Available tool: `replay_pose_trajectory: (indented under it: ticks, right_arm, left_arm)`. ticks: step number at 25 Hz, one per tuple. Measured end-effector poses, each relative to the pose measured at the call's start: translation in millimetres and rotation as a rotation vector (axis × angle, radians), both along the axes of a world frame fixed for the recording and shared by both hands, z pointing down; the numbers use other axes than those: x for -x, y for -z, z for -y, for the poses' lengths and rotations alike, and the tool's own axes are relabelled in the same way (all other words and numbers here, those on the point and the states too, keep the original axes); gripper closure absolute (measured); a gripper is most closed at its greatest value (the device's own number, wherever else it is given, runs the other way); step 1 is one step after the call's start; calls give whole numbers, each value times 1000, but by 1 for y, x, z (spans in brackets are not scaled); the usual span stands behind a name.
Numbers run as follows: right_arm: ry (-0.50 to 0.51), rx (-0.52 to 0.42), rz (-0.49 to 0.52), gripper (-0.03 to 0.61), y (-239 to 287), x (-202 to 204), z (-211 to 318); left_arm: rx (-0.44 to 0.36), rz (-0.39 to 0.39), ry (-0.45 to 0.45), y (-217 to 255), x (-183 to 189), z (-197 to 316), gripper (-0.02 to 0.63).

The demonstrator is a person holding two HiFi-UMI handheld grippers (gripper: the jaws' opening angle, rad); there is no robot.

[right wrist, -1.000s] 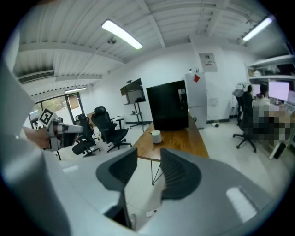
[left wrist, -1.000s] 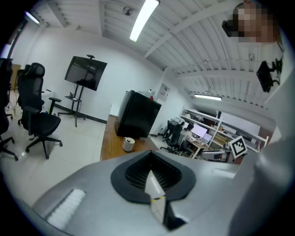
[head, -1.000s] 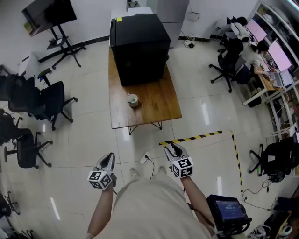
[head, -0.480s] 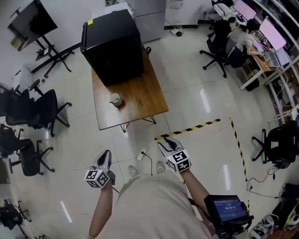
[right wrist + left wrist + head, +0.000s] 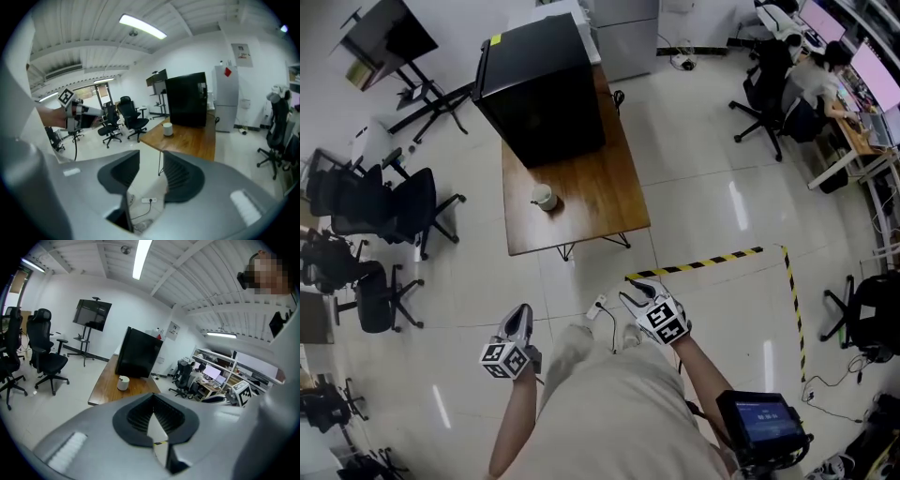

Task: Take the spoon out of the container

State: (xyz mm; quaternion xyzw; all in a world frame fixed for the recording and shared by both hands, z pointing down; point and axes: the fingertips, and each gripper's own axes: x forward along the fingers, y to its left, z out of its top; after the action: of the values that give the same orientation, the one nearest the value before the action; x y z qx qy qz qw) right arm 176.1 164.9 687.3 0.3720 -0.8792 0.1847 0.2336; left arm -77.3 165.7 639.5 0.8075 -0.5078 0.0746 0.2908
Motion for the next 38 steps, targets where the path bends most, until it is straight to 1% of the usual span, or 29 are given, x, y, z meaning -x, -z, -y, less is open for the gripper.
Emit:
replay_pose_trajectory:
  ticks: [2, 7, 9, 12, 15, 18, 22, 26, 29, 33, 38]
  right_arm:
    - [34, 7, -22, 420, -7, 1, 5]
    - [23, 41, -13, 420, -12, 8, 20]
    - [15, 36, -16, 420, -9, 18, 36]
    - [-4, 10, -29, 420, -4, 34, 74]
    - [-43, 17, -39, 420, -4, 51, 109]
    - [-72, 26, -43, 420, 1, 80, 141]
    - [-82, 19, -87, 425, 9, 117, 184]
    - [-92, 27, -131, 430, 3, 145, 215]
    - [-83, 28, -181, 430, -1, 173, 235]
    - [-48, 20, -295, 436, -5, 196, 257]
    - [22, 20, -386, 440, -12, 214, 277]
  left_arm:
    - [5, 8, 22, -2, 3, 0, 614]
    - [23, 11, 52, -9, 20, 11, 614]
    - [12, 9, 50, -7, 32, 31, 614]
    - [-19, 14, 19, -3, 48, 74, 614]
    - [0, 5, -35, -11, 56, 112, 614]
    - [21, 13, -115, -15, 66, 150, 614]
    - [9, 25, -221, -14, 75, 206, 614]
    - [-3, 25, -326, -15, 80, 248, 614]
    - [-7, 11, -395, -16, 88, 273, 614]
    - [13, -23, -453, -27, 99, 291, 614]
    - [16, -9, -507, -36, 97, 304, 614]
